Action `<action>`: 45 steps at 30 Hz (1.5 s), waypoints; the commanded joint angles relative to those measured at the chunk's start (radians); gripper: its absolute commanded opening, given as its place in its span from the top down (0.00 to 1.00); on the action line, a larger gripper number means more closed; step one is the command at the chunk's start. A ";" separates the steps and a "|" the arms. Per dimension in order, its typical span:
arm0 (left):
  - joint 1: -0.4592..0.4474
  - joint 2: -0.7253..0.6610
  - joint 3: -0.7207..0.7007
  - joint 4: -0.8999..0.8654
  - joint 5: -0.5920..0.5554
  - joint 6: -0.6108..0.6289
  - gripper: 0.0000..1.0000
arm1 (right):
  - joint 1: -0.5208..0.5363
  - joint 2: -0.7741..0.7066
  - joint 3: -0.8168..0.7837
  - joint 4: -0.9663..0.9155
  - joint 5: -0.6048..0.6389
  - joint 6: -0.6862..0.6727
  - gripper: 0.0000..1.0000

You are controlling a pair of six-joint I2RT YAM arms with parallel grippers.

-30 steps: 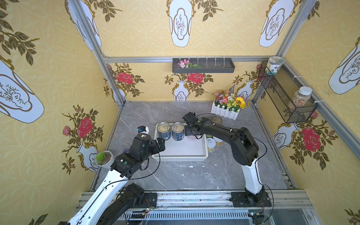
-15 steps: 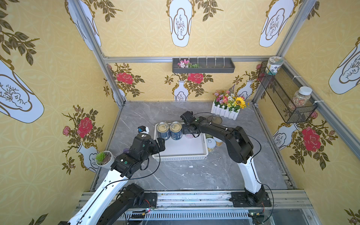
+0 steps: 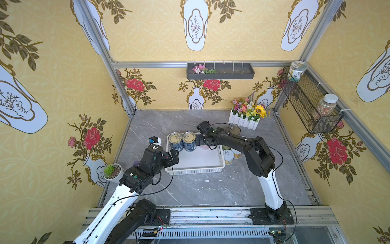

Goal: Put the canned food in the basket
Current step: Place the canned food in the basket, then pick up the canned food from the center of the board.

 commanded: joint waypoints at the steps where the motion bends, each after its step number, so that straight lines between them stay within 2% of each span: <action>1: 0.001 0.001 0.001 0.014 0.002 0.012 0.00 | -0.001 -0.029 -0.007 0.083 -0.036 0.005 0.04; 11: 0.002 -0.003 -0.001 0.016 0.004 0.012 0.00 | -0.001 -0.146 -0.016 0.012 0.025 -0.026 0.02; 20: 0.003 -0.003 -0.002 0.016 0.003 0.012 0.00 | -0.001 -0.329 -0.042 -0.091 0.088 -0.081 0.00; 28: 0.001 -0.004 -0.002 0.016 -0.002 0.010 0.00 | -0.038 -0.553 -0.204 -0.087 0.141 -0.130 0.03; 33: 0.000 -0.015 -0.001 0.014 -0.004 0.008 0.00 | -0.157 -0.704 -0.471 0.032 0.170 -0.128 0.03; 36: 0.000 -0.022 -0.002 0.014 -0.006 0.008 0.00 | -0.297 -0.771 -0.589 0.094 0.091 -0.070 0.03; 39: -0.001 -0.023 -0.002 0.014 -0.006 0.009 0.00 | -0.381 -0.790 -0.633 0.096 0.101 -0.042 0.03; 41: -0.002 -0.025 -0.002 0.014 -0.007 0.008 0.00 | -0.434 -0.775 -0.636 0.087 0.057 -0.029 0.03; 45: -0.004 -0.022 -0.003 0.015 -0.005 0.008 0.00 | -0.474 -0.721 -0.614 0.077 -0.009 -0.021 0.03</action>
